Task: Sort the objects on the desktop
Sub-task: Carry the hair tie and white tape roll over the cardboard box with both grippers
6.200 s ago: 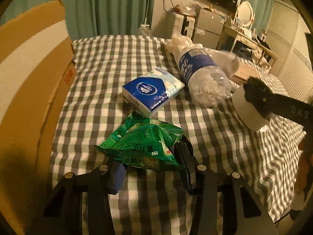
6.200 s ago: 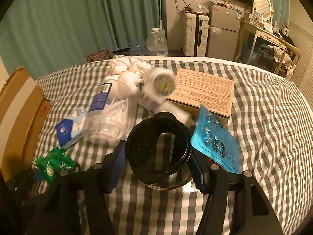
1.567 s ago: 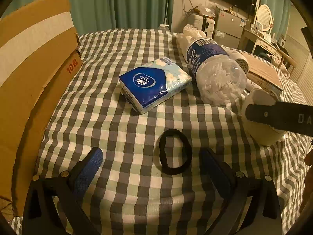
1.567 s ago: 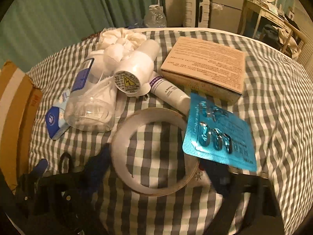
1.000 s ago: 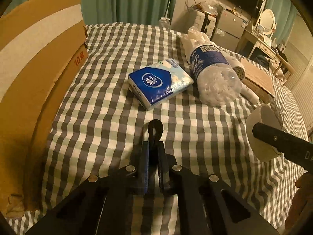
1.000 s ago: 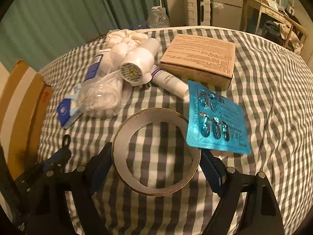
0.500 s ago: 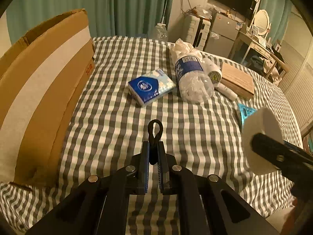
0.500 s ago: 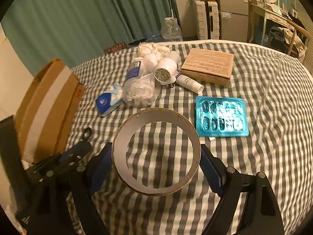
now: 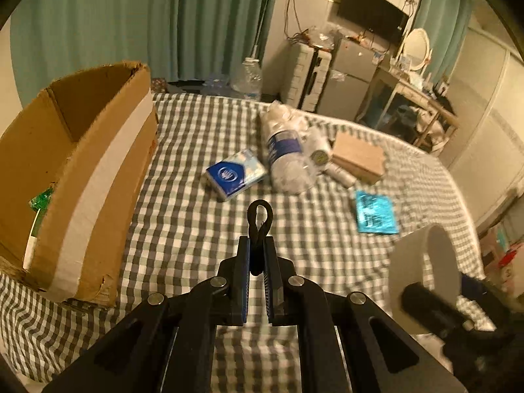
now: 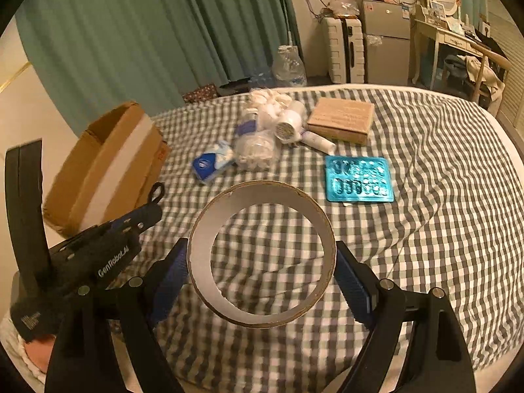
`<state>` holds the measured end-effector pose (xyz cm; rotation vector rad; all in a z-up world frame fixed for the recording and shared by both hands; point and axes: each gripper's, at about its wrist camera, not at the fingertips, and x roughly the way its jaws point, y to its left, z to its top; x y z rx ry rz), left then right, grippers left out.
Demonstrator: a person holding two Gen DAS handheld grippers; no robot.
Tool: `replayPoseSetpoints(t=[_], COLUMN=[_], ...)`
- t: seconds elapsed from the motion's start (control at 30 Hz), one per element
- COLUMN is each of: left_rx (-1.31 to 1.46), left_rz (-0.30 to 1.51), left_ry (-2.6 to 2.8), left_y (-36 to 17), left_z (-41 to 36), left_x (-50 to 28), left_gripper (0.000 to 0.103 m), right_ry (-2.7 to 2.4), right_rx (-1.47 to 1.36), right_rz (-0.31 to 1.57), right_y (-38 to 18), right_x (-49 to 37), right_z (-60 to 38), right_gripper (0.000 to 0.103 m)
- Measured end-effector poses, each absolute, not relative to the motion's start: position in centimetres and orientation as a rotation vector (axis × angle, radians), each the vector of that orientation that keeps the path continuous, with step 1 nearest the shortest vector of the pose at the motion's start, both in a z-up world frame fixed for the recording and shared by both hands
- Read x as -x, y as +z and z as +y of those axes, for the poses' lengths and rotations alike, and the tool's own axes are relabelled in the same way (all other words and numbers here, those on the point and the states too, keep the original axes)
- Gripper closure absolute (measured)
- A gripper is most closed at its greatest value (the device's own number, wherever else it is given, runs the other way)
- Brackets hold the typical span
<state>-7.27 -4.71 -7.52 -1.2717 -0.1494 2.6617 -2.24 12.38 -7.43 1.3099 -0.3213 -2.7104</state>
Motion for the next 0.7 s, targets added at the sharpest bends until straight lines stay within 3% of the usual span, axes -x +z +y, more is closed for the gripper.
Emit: replayPoseSetpoints(t=[0.27,0.53,0.7], left_rx=[1.158,1.089,1.121], left_rz=[-0.184,-0.168,-0.138], left_ry=[2.673,2.791,2.888], left_y=[-1.5,3.6,4.0], left_z=[-7.6,-15.6,-21.6], left_x=[6.7,8.3,10.1], left_gripper=[0.096,0.096,0.096], right_ry=[-2.667,-2.605,-2.527], right_rx=[-1.191,-1.056,-1.026], right_rz=[-0.337,-0.297,-0.287], right_y=[-2.3,4.1,6.0], right_x=[1.8,4.2,7.2], right_z=[9.9,5.1,1.0], right_gripper=[0.019,0.019,0.019])
